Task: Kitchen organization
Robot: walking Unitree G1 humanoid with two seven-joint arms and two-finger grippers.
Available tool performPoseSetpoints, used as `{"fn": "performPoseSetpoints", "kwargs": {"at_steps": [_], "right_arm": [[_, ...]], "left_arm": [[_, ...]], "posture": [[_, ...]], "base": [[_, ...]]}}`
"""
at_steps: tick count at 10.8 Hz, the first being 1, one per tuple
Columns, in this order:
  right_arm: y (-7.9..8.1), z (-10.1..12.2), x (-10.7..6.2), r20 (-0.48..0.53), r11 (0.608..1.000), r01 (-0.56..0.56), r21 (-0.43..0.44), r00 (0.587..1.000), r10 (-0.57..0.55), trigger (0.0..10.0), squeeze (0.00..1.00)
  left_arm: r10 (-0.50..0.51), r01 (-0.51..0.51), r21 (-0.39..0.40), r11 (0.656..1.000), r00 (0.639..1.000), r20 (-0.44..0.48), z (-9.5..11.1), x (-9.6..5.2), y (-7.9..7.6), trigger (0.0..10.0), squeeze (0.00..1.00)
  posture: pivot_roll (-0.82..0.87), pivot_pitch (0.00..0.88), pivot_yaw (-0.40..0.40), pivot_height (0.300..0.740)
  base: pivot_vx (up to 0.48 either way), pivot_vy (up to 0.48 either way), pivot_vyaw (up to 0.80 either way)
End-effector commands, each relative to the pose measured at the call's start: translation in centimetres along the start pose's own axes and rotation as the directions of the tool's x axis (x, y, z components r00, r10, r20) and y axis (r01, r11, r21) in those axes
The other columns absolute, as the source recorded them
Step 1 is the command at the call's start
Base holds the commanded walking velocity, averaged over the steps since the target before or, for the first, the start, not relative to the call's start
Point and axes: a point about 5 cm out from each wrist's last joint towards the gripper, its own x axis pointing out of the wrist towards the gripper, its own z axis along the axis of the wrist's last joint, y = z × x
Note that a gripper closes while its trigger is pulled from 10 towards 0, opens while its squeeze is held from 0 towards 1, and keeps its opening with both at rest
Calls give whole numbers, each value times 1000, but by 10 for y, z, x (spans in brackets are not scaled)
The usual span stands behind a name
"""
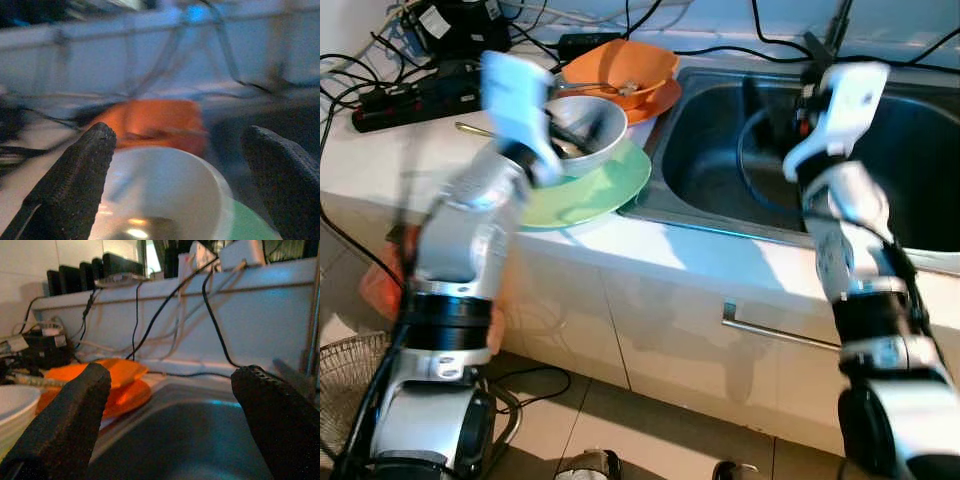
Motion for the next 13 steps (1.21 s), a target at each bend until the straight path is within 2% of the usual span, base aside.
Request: {"fn": "performPoseSetpoints", "kwargs": {"at_steps": [1, 2, 3, 4, 5, 7, 9, 10, 11, 13], "right_arm": [[5, 3, -1, 4, 1000, -23, 9, 1000, 23, 10000, 0], [19, 4, -8, -17, 986, -142, 87, 989, 144, 10000, 0], [38, 11, -16, -8, 942, -310, 126, 949, 314, 10000, 0], [52, 16, -26, -11, 896, -431, 108, 900, 435, 10000, 0], [56, 15, -33, -32, 872, -477, 108, 875, 483, 10000, 0], [59, 11, -48, -74, 840, -531, 113, 838, 540, 10000, 0], [61, 11, -52, -88, 830, -548, 106, 826, 557, 10000, 0], [62, 12, -54, -97, 824, -557, 99, 819, 566, 10000, 0], [61, 13, -57, -114, 817, -571, 79, 809, 577, 10000, 0], [58, 15, -58, -115, 830, -553, 71, 822, 558, 10000, 0]], "left_arm": [[92, -93, 27, 995, 995, 48, 11, -2, 15, 10000, 0], [211, -215, 42, 976, 974, 88, 12, -9, 33, 10000, 0], [256, -261, 53, 964, 963, 89, 10, -12, 40, 10000, 0], [313, -316, 57, 947, 948, 66, 4, -16, 49, 10000, 0], [361, -364, 44, 931, 931, 59, 1, -19, 55, 10000, 0], [447, -447, 38, 894, 894, 17, -13, -30, 68, 10000, 0], [498, -499, -34, 866, 866, -50, -25, -35, 75, 10000, 0], [501, -512, -89, 855, 857, -117, -34, -38, 79, 10000, 0], [424, -440, -70, 895, 889, -171, -38, -38, 82, 10000, 0], [400, -421, -75, 904, 895, -199, -40, -40, 88, 10000, 0]], "posture": [[105, 88, 89, 740], [105, 88, 90, 740], [106, 87, 89, 740], [105, 87, 90, 740], [106, 89, 87, 740], [110, 91, 87, 740], [105, 92, 89, 740], [101, 94, 88, 740], [95, 100, 79, 740], [96, 102, 76, 740]], "base": [[0, 0, 0], [0, 0, 0], [0, 0, 0], [0, 0, 0], [0, 0, 0], [0, 0, 0], [0, 0, 0], [0, 0, 0], [0, 0, 0], [0, 0, 0]]}}
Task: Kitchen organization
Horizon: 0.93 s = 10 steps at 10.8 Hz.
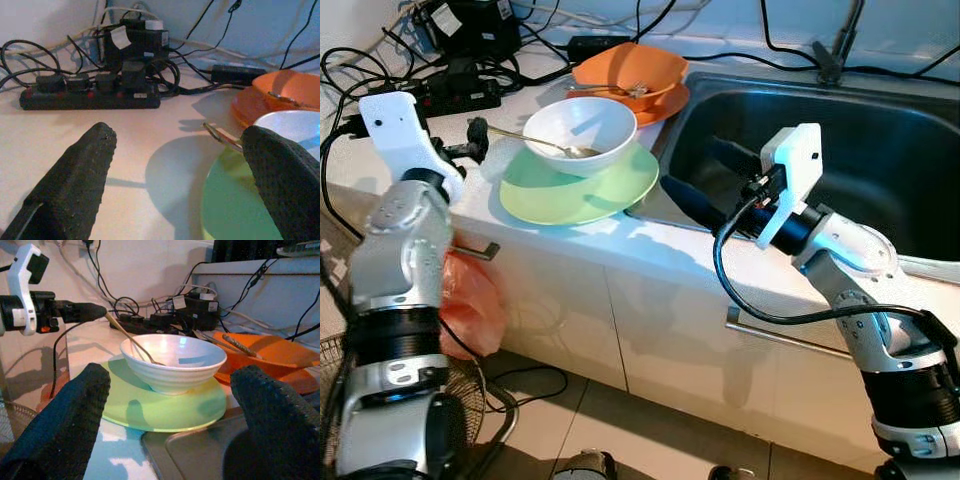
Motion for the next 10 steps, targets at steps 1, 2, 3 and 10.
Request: {"fn": "performPoseSetpoints", "kwargs": {"at_steps": [1, 2, 3, 10], "right_arm": [[1, 4, -2, 6, 1000, 10, -4, 1000, -10, 10000, 0], [1, 5, -1, 11, 1000, 21, -2, 1000, -21, 10000, 0], [3, 5, 1, 17, 1000, 27, 9, 999, -27, 10000, 0], [7, 8, 0, 25, 997, 59, 48, 998, -60, 10000, 0]], "left_arm": [[2, -2, -5, 1000, 999, -36, -4, 0, 6, 10000, 0], [-9, 9, -5, 1000, 999, -43, -4, 1, 5, 10000, 0], [-34, 33, -27, 999, 998, -48, -8, 4, 2, 10000, 0], [106, -73, -146, 987, 968, 227, 19, -22, -24, 10000, 0]], "posture": [[98, 102, 75, 740], [100, 101, 71, 740], [95, 98, 72, 740], [72, 94, 71, 740]], "base": [[0, 0, 0], [0, 0, 0], [0, 0, 0], [0, 0, -343]]}}
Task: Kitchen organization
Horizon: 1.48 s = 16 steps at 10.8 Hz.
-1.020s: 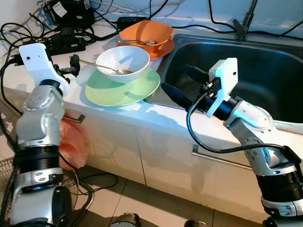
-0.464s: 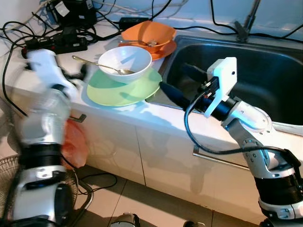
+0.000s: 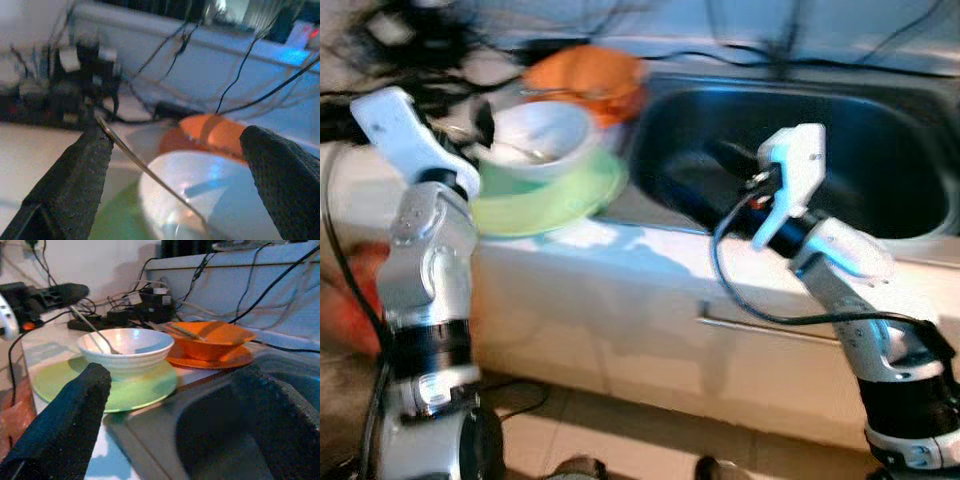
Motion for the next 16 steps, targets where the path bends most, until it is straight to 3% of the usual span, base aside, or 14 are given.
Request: {"fn": "performPoseSetpoints", "kwargs": {"at_steps": [1, 2, 3, 7, 12, 16], "right_arm": [[2, 7, 2, 31, 1000, -2, -5, 1000, 2, 10000, 0], [0, 8, 3, 39, 1000, 11, -6, 999, -11, 10000, 0], [-5, 11, 5, 67, 998, 66, 1, 996, -66, 10000, 0], [-17, 19, 6, 109, 986, 163, 21, 980, -165, 10000, 0], [-21, 22, 8, 125, 979, 198, 42, 972, -202, 10000, 0], [-22, 23, 8, 128, 978, 205, 42, 970, -209, 10000, 0]], "left_arm": [[9, -17, 68, 998, 994, 111, 17, -8, -2, 10000, 0], [3, -12, 76, 997, 992, 126, 19, -12, -6, 10000, 0], [-72, 57, 116, 992, 988, 133, 15, -24, -24, 10000, 0], [-189, 173, 110, 979, 971, 149, 16, -34, -56, 10000, 0], [-162, 150, 101, 984, 979, 124, 14, -28, -51, 10000, 0], [-145, 136, 91, 986, 985, 95, 11, -24, -49, 10000, 0]], "posture": [[76, 89, 70, 740], [77, 88, 70, 740], [76, 86, 69, 740], [73, 82, 77, 740], [76, 80, 82, 740], [73, 79, 83, 740]], "base": [[0, 0, 0], [0, 0, 0], [0, 0, 0], [0, 0, -245], [0, 0, -470], [0, 434, 0]]}}
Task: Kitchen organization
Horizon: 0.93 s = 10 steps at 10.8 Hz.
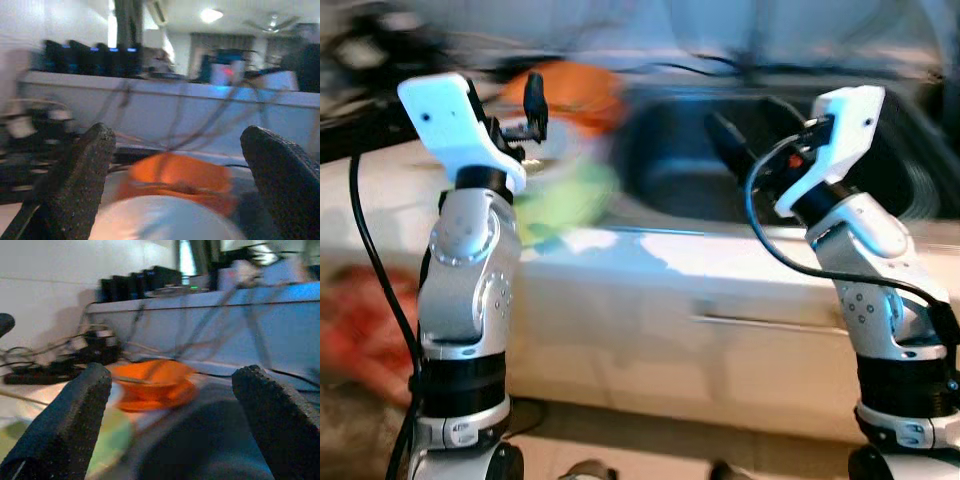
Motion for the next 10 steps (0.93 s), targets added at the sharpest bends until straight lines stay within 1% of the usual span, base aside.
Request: {"fn": "performPoseSetpoints", "kwargs": {"at_steps": [1, 2, 3, 4, 8, 9, 10], "right_arm": [[4, 4, 4, 16, 1000, -14, -7, 1000, 14, 10000, 0], [4, 4, 4, 16, 1000, -13, -6, 1000, 13, 10000, 0], [4, 3, 3, 15, 1000, -11, -6, 1000, 11, 10000, 0], [4, 3, 3, 15, 1000, -8, -6, 1000, 9, 10000, 0], [1, 3, 2, 18, 1000, 24, -12, 1000, -24, 10000, 0], [-1, 3, 3, 18, 999, 37, -19, 999, -36, 10000, 0], [-3, 4, 3, 23, 999, 47, -24, 999, -46, 10000, 0]], "left_arm": [[35, -35, 5, 999, 999, -26, -3, 1, 7, 10000, 0], [32, -32, 10, 999, 999, -29, -4, 1, 6, 10000, 0], [5, -5, 3, 1000, 1000, -25, -4, -1, 3, 10000, 0], [-28, 28, 34, 999, 999, -21, -3, -1, 0, 10000, 0], [-25, 26, 31, 999, 999, -33, -5, -1, 1, 10000, 0], [-27, 28, 22, 999, 999, -37, -6, -1, 1, 10000, 0], [-30, 31, 25, 999, 999, -38, -6, -1, 1, 10000, 0]], "posture": [[73, 79, 85, 740], [74, 81, 87, 740], [73, 83, 87, 740], [72, 83, 89, 740], [70, 85, 90, 740], [70, 84, 90, 740], [69, 83, 89, 740]], "base": [[0, 480, 0], [0, 0, 0], [0, 0, 0], [0, 0, 0], [0, 0, 0], [0, 0, -475], [0, 0, -800]]}}
